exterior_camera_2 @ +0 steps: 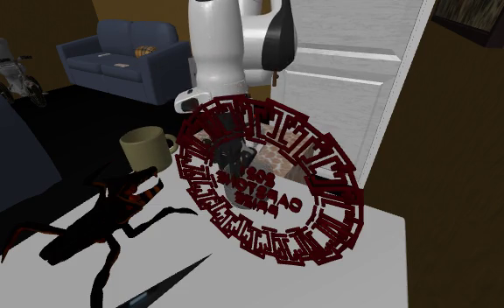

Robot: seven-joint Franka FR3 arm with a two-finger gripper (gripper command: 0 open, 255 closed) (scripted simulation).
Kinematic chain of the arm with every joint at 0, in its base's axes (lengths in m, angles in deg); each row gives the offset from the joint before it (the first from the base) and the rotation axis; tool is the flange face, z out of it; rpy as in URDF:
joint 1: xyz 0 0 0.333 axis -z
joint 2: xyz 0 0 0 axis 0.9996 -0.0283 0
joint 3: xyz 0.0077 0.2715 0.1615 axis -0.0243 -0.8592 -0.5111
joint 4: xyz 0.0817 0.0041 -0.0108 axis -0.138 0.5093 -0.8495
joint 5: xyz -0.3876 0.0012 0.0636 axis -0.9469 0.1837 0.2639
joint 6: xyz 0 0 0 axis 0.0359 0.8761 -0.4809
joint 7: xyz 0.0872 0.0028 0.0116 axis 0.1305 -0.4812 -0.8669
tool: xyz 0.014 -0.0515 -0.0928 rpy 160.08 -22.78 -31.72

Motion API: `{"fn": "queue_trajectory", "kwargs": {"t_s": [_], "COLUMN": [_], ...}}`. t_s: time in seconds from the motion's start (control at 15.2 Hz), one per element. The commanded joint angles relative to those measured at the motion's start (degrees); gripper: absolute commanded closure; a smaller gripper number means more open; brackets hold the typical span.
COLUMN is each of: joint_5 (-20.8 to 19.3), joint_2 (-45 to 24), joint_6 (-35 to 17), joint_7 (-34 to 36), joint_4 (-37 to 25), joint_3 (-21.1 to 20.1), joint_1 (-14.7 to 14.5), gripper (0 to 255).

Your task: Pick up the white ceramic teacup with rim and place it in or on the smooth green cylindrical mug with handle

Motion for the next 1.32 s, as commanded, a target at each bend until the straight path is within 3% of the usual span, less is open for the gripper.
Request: {"fn": "queue_trajectory", "kwargs": {"t_s": [0.0,1.25], "joint_5": [0.1,-0.6], "joint_2": [1.4,9.3], "joint_6": [2.0,18.9], "joint_7": [-0.1,0.0], "joint_4": [-0.6,-9.8], "joint_3": [0.3,3.3], "joint_1": [-0.1,-0.2], "gripper": [255,255]}}
